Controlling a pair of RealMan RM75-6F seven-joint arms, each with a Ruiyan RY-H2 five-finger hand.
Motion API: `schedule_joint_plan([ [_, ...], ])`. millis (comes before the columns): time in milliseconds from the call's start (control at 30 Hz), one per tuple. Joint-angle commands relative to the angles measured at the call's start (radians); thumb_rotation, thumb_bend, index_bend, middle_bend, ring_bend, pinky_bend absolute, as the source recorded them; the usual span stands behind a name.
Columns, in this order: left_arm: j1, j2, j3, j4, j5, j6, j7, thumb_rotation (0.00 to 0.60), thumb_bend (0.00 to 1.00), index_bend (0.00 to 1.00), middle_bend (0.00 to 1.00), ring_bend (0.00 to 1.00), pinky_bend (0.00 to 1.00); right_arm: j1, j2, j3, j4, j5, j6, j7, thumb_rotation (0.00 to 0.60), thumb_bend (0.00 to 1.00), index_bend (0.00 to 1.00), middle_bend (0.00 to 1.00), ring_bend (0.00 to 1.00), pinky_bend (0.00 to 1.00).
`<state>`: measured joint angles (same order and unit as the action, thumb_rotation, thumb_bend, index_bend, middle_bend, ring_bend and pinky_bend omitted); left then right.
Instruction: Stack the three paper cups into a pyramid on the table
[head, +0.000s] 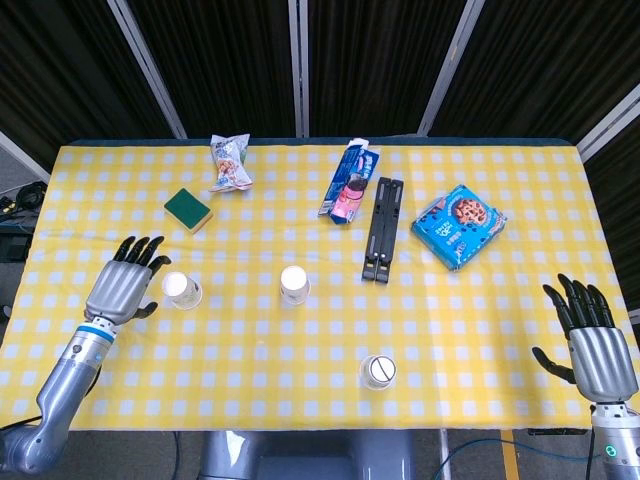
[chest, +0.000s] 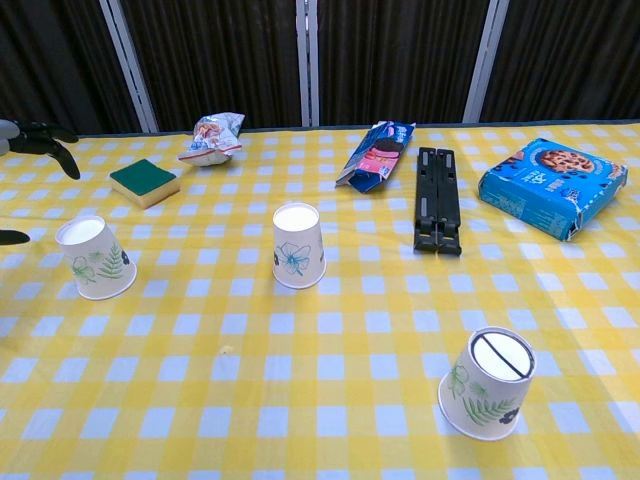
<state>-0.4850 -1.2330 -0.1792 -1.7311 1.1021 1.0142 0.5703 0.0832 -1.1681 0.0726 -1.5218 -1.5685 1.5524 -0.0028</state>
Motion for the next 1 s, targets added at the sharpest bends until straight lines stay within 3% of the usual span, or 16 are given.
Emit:
schedule_joint_plan([
  [33,-0.064,-0.028,-0.003,0.012,-0.113,-0.059,0.072,0.6,0.25,0.23,0.0,0.0,0.0,-0.001,0.002,0.0,0.0,0.0,0.001,0.005,0.6,0.09,0.14,0.0,0.0,0.0],
  [167,-0.101,-0.046,0.002,0.037,-0.195,-0.093,0.077,0.6,0.3,0.23,0.0,0.0,0.0,-0.001,0.004,0.002,0.0,0.002,0.001,0.013,0.6,0.09,0.14,0.0,0.0,0.0],
  [567,-0.157,-0.085,0.041,0.087,-0.274,-0.105,0.076,0.6,0.35,0.28,0.0,0.0,0.0,-0.002,0.009,0.001,-0.002,0.003,0.003,0.021,0.6,0.09,0.14,0.0,0.0,0.0],
  [733,-0.158,-0.093,0.049,0.1,-0.269,-0.087,0.044,0.6,0.43,0.41,0.0,0.0,0.0,-0.003,0.01,0.002,-0.003,0.003,0.005,0.025,0.6,0.09,0.14,0.0,0.0,0.0],
  [1000,-0.161,-0.081,0.033,0.063,-0.207,-0.049,-0.024,0.6,0.44,0.43,0.0,0.0,0.0,-0.002,0.01,0.001,-0.004,0.004,-0.001,0.026,0.6,0.09,0.14,0.0,0.0,0.0],
])
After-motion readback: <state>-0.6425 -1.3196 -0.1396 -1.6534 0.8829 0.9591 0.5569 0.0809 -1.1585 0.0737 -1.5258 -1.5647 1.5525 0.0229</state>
